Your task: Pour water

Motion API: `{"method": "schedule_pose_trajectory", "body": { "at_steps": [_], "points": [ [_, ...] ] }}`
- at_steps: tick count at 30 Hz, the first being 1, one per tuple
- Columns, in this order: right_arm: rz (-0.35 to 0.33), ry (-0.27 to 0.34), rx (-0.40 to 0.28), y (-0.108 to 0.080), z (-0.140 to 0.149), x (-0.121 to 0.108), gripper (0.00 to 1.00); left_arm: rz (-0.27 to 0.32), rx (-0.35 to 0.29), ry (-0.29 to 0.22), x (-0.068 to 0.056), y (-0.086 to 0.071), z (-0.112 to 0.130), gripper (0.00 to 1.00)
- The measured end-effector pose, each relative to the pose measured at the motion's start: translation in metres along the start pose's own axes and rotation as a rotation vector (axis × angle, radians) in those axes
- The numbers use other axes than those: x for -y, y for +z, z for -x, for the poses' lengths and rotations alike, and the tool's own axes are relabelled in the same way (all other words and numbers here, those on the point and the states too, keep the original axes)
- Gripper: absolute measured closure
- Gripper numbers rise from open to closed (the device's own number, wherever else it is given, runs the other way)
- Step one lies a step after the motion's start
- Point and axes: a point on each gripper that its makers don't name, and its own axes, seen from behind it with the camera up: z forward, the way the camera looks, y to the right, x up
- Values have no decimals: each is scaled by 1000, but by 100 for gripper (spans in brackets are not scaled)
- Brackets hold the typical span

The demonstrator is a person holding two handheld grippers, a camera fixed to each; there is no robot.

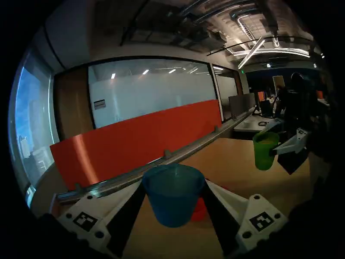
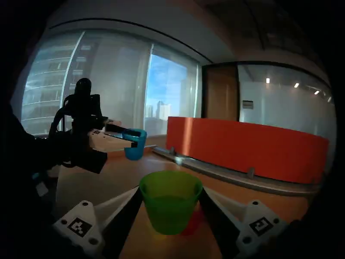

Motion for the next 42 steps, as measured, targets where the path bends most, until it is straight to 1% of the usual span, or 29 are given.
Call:
{"method": "schedule_pose_trajectory", "body": {
  "at_steps": [5,11,17,23,33,42],
  "points": [
    [4,-5,19,-2,5,-3,9,14,29,-7,-4,1,15,13],
    [11,-17,57,-1,16,-9,9,33,75,-12,-11,4,37,13],
    [6,-15,86,0,26,-12,9,63,127,5,-21,7,54,13],
    [2,-5,118,1,39,-17,8,85,166,22,-28,10,68,13],
    [-25,9,206,0,68,-20,8,128,244,33,-35,12,97,13],
    [-37,4,269,1,90,-23,8,180,322,44,-43,9,123,12]
  ]
}}
